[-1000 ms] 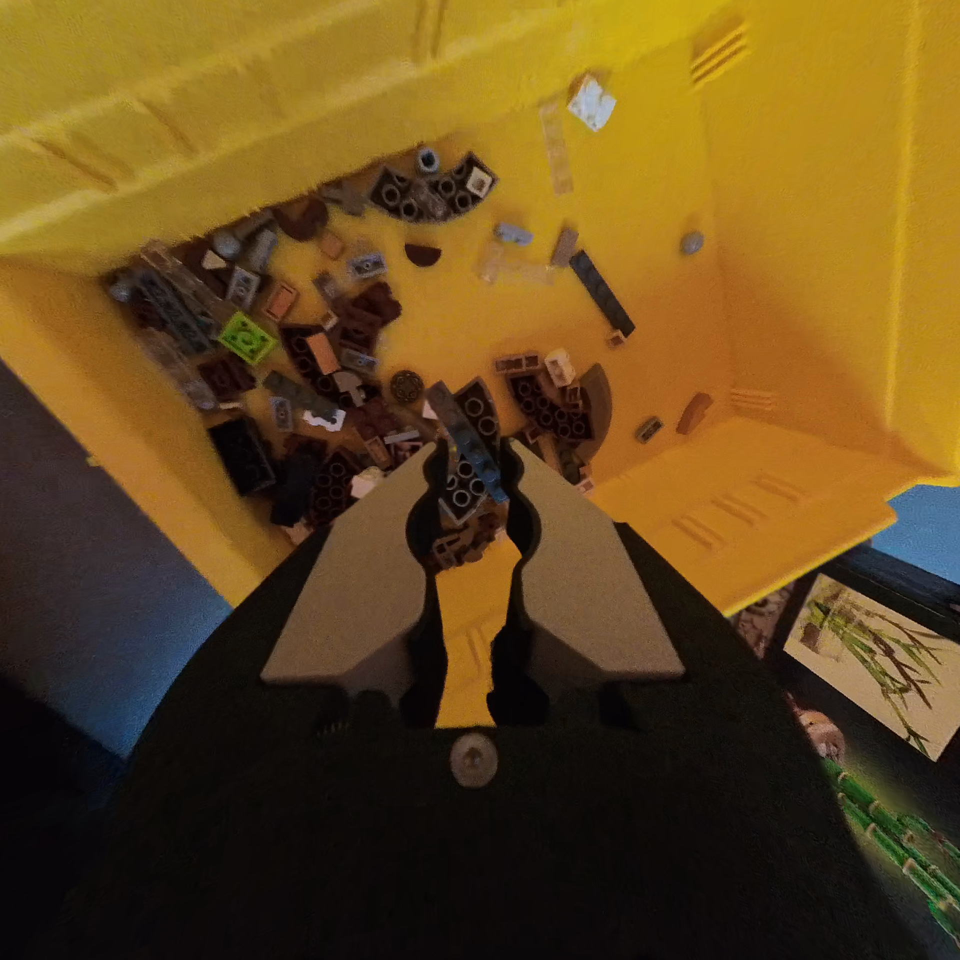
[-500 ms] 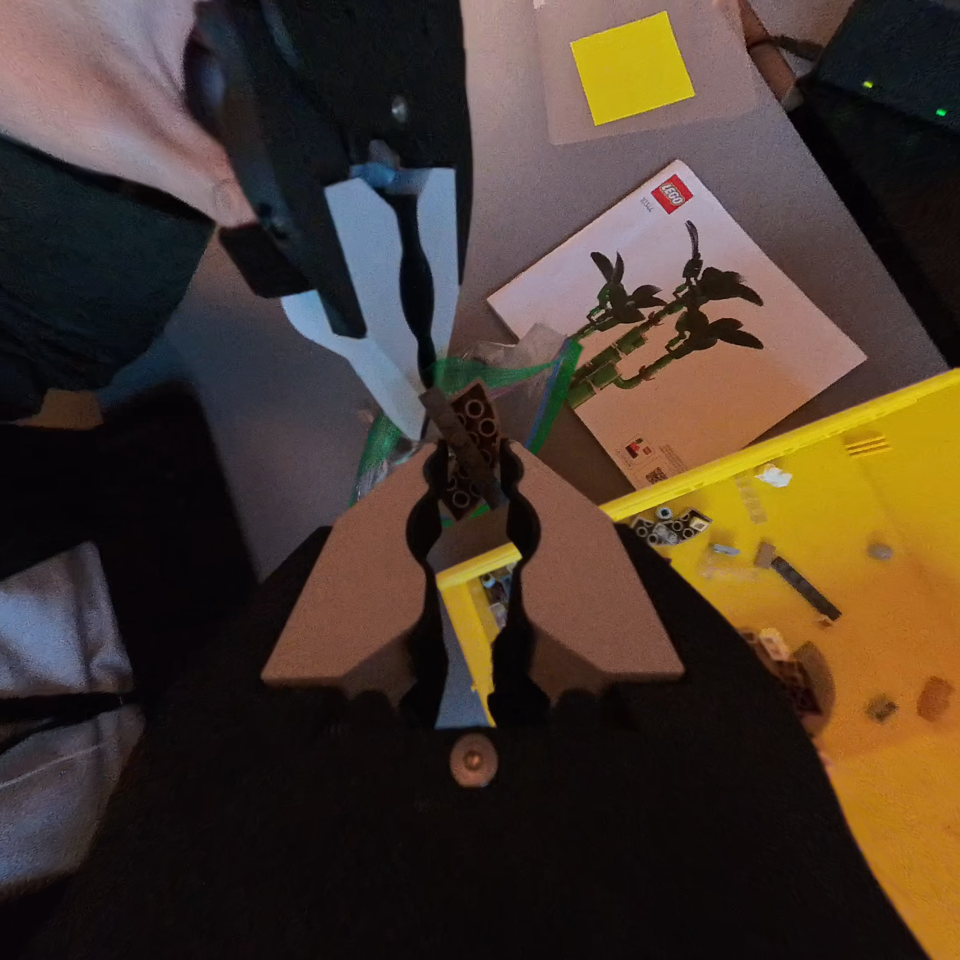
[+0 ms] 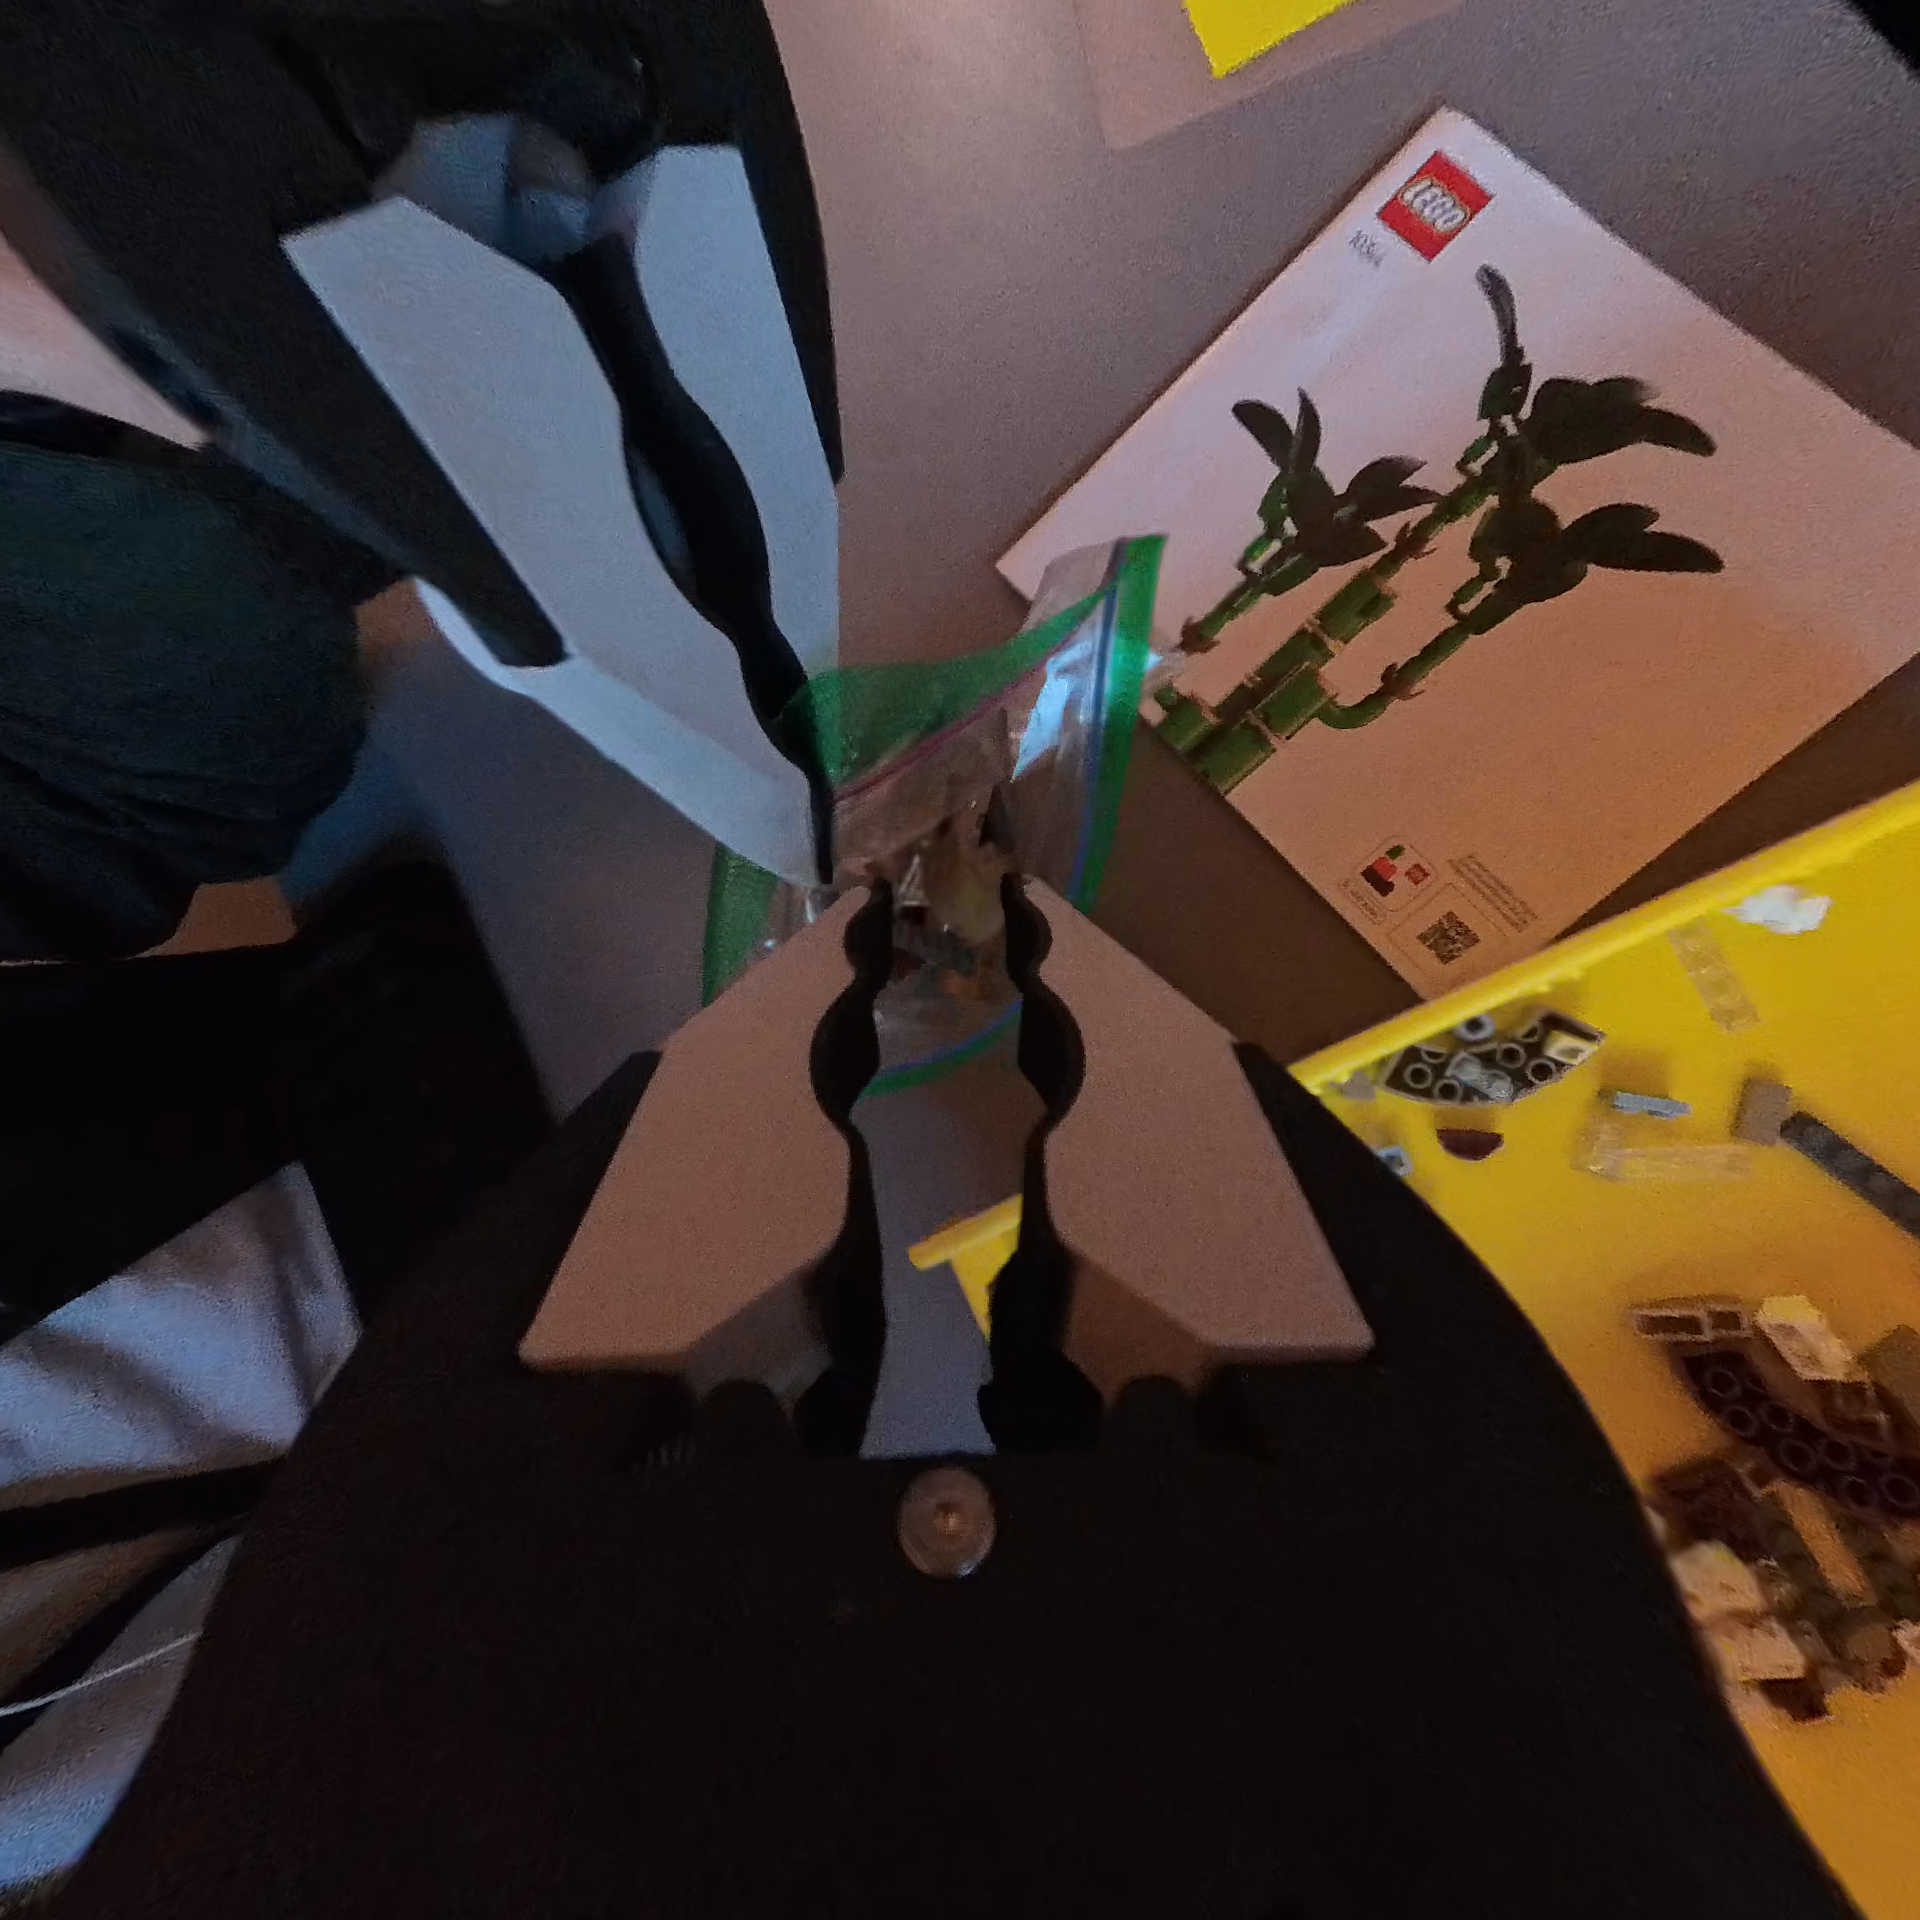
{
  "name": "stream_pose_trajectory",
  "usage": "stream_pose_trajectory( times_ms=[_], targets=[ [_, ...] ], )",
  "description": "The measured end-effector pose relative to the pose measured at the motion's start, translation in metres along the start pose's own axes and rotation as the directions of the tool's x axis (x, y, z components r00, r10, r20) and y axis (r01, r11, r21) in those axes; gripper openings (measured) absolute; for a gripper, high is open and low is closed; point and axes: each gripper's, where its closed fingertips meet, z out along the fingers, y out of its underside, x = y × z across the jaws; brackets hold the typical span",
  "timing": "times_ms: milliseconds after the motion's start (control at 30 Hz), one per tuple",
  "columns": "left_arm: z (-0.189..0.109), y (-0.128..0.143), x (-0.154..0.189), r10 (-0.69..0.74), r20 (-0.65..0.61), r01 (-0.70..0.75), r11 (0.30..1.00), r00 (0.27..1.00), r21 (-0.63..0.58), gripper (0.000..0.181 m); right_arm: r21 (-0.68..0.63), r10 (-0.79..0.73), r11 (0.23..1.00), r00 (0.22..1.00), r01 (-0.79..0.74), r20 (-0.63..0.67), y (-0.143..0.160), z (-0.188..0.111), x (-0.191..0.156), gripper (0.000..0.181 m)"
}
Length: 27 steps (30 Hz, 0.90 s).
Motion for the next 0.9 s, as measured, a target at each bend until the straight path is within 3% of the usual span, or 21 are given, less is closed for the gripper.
stream_pose_trajectory(
  times_ms=[100,167,233,300,400,467,533,667,900],
  targets=[
    [0.000,0.000,0.000,0.002,-0.001,-0.002,1.000,1.000,-0.002,0.000,0.121,-0.013,0.992,0.999,0.017,-0.033,-0.014,-0.043,0.012,0.027],
    [0.000,0.001,0.001,0.003,-0.002,-0.003,1.000,1.000,-0.005,0.000,0.147,-0.051,0.987,0.992,0.067,-0.114,-0.007,-0.077,0.033,0.028],
    [-0.001,0.001,0.002,0.007,0.000,-0.007,1.000,1.000,-0.003,0.000,0.193,-0.021,0.978,0.957,0.080,-0.291,0.003,-0.110,0.077,0.028],
    [-0.001,0.001,0.002,0.009,0.001,-0.009,1.000,1.000,0.000,0.000,0.236,0.070,0.971,0.901,0.036,-0.427,0.019,-0.124,0.130,0.043],
    [0.001,0.001,0.002,0.010,-0.001,-0.010,1.000,1.000,-0.007,0.000,0.186,0.278,0.958,0.864,-0.218,-0.420,0.048,-0.086,0.171,0.054],
    [0.002,0.002,0.003,0.012,-0.001,-0.012,1.000,1.000,-0.013,0.000,0.006,0.241,0.962,0.838,-0.273,-0.490,0.076,-0.058,0.184,0.054],
    [0.001,0.002,0.003,0.014,0.000,-0.014,1.000,1.000,-0.011,0.000,-0.066,0.232,0.943,0.790,-0.325,-0.568,0.094,-0.052,0.196,0.057],
    [0.000,0.002,0.002,0.011,-0.003,-0.011,1.000,1.000,-0.008,0.000,-0.006,0.409,0.877,0.752,-0.481,-0.517,0.108,-0.054,0.198,0.064],
    [0.001,0.003,0.003,0.014,-0.003,-0.014,1.000,1.000,-0.016,0.000,-0.184,0.321,0.859,0.783,-0.477,-0.533,0.139,-0.042,0.199,0.059]
  ],
)
